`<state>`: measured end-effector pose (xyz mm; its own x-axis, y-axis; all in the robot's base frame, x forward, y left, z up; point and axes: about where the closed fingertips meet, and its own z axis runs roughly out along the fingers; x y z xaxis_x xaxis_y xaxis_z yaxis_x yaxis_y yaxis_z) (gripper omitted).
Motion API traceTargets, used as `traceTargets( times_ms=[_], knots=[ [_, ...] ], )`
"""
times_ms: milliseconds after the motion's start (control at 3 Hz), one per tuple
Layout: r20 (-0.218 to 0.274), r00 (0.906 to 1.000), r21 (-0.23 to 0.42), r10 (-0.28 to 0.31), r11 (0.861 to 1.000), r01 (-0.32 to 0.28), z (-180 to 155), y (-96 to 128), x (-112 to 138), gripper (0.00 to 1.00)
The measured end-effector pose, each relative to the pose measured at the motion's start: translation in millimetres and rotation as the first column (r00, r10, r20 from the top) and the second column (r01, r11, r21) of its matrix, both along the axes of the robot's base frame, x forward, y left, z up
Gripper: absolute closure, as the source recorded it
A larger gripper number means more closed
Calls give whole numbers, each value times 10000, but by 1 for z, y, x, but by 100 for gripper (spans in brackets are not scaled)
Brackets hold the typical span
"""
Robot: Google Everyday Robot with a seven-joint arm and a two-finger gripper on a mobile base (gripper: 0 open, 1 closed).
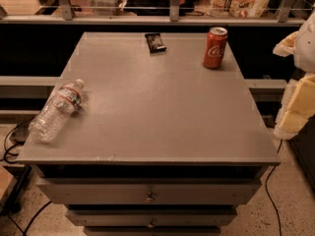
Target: Move rxbar chocolate near water bottle
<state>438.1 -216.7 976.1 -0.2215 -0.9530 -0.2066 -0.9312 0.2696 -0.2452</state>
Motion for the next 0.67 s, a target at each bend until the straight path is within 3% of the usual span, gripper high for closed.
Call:
traceTargets(
  times_ms=[333, 667],
  knots=[
    [66, 10000, 39, 5, 10000, -5, 2, 1, 0, 0],
    [421, 9976, 1293, 553, 9898, -604, 6, 17, 10, 0]
  ],
)
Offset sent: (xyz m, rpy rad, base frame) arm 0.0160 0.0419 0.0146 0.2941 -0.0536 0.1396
